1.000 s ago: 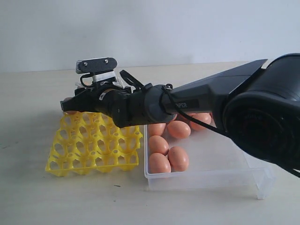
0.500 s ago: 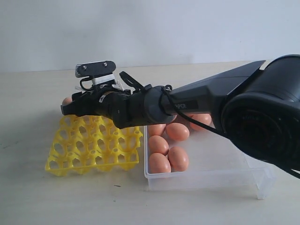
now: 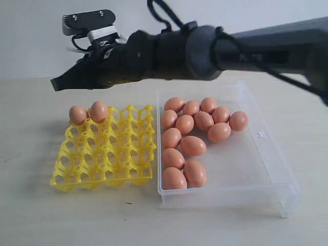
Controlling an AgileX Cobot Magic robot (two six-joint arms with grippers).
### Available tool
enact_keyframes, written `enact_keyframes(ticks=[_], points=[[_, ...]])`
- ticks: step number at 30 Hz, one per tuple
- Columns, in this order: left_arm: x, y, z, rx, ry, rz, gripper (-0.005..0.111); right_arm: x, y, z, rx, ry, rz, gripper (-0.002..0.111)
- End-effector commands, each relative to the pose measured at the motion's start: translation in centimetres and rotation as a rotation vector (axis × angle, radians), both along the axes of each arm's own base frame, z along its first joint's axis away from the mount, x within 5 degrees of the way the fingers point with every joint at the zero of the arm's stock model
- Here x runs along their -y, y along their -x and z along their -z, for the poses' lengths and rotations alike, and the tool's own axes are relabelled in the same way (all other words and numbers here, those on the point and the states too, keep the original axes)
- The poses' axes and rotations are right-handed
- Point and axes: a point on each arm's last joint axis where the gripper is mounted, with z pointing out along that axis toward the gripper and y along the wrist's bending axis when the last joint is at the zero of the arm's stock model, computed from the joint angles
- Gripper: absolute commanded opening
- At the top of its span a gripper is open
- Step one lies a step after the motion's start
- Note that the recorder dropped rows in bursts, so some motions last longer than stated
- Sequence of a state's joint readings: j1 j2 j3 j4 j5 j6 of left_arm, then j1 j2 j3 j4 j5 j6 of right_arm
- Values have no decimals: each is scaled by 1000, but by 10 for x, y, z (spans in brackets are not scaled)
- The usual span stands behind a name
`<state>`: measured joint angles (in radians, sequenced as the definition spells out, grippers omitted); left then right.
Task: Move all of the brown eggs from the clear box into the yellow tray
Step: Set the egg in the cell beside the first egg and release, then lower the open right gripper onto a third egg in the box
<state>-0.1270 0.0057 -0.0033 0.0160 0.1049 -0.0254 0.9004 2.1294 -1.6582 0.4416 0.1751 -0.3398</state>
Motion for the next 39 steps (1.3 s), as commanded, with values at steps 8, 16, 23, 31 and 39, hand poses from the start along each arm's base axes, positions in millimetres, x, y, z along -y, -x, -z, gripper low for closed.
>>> enact_keyframes(ticks=[8, 16, 23, 31, 39], points=[[0, 0, 1, 3, 11, 3, 0, 131, -17, -21, -448, 544, 17, 0], [0, 0, 1, 3, 11, 3, 0, 159, -26, -2, -503, 559, 81, 21], [0, 0, 1, 3, 11, 3, 0, 155, -30, 25, -534, 614, 37, 59], [0, 0, 1, 3, 11, 3, 0, 152, -37, 51, -500, 671, -31, 68], [0, 0, 1, 3, 11, 3, 0, 149, -45, 69, -424, 691, -69, 68]])
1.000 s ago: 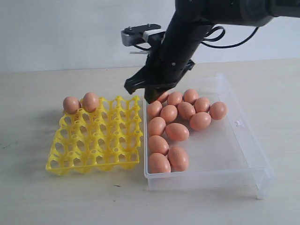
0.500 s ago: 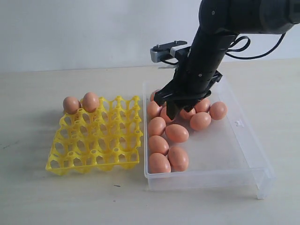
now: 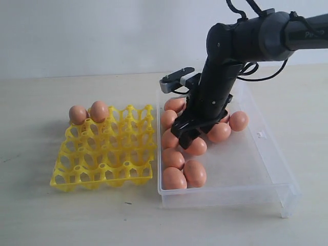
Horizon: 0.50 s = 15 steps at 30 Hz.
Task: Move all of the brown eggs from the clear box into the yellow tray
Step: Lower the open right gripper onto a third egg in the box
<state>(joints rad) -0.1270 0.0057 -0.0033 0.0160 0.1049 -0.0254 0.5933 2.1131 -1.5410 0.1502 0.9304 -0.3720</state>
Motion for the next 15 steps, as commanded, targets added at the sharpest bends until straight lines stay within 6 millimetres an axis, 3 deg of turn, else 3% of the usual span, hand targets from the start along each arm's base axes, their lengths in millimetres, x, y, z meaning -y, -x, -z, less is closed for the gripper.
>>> enact_keyframes(ticks=[1, 10, 15], points=[[0, 0, 1, 3, 11, 3, 0, -1, -6, 6, 52, -3, -28, 68], [0, 0, 1, 3, 11, 3, 0, -2, -6, 24, 19, 17, -27, 68], [0, 0, 1, 3, 11, 3, 0, -2, -6, 25, 15, 19, -25, 60]])
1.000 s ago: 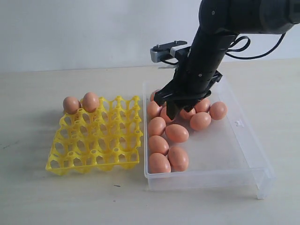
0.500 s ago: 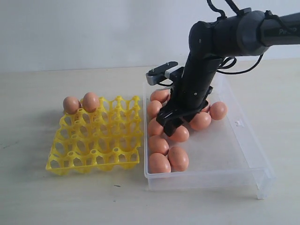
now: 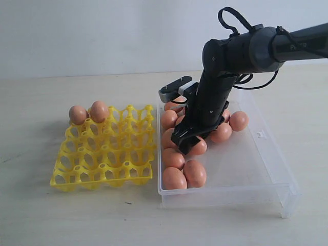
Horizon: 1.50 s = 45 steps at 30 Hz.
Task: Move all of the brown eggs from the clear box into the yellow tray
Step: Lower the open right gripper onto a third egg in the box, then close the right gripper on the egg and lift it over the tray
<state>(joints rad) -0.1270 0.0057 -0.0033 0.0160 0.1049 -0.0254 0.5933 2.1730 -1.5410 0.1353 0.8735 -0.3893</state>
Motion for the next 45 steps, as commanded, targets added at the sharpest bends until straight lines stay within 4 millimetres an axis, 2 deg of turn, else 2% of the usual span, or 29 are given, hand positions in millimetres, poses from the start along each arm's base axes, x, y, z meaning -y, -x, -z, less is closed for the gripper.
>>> enact_keyframes(ticks=[1, 4, 10, 14, 17, 22, 25, 27, 31, 35, 45], points=[[0, 0, 1, 3, 11, 3, 0, 1, 0, 0, 4, 3, -8, 58], [0, 0, 1, 3, 11, 3, 0, 1, 1, 0, -10, 10, -8, 44], [0, 0, 1, 3, 11, 3, 0, 4, 2, -19, 14, 16, -17, 1], [0, 0, 1, 3, 11, 3, 0, 3, 1, -49, 81, -33, 6, 0], [0, 0, 1, 3, 11, 3, 0, 1, 0, -80, 150, -99, 26, 0], [0, 0, 1, 3, 11, 3, 0, -7, 1, -139, 289, -337, 93, 0], [0, 0, 1, 3, 11, 3, 0, -14, 2, -160, 312, -509, 171, 0], [0, 0, 1, 3, 11, 3, 0, -18, 2, -166, 302, -592, 217, 0], [0, 0, 1, 3, 11, 3, 0, -25, -1, -163, 279, -667, 262, 0], [0, 0, 1, 3, 11, 3, 0, -35, 2, -155, 354, -701, 283, 0], [0, 0, 1, 3, 11, 3, 0, -86, 33, -130, 651, -862, 342, 0]])
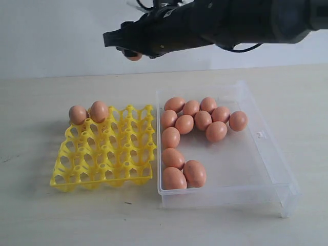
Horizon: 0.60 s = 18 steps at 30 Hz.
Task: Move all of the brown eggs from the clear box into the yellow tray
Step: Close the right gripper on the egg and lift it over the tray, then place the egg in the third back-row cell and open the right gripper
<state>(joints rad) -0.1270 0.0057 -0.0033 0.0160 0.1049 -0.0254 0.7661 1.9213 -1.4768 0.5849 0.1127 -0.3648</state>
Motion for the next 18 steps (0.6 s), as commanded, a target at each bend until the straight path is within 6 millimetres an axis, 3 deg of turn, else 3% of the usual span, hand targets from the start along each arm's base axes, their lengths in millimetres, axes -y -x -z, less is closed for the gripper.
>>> enact_keyframes(ticks=[1, 7, 13, 18], points=[[0, 0, 1, 3, 11, 3, 0, -18, 7, 8, 152, -105, 104, 0], [0, 0, 1, 3, 11, 3, 0, -36, 10, 37, 197, -172, 186, 0], [0, 0, 1, 3, 11, 3, 0, -41, 2, 76, 151, -199, 250, 0], [0, 0, 1, 3, 11, 3, 0, -46, 1, 95, 107, -223, 239, 0]])
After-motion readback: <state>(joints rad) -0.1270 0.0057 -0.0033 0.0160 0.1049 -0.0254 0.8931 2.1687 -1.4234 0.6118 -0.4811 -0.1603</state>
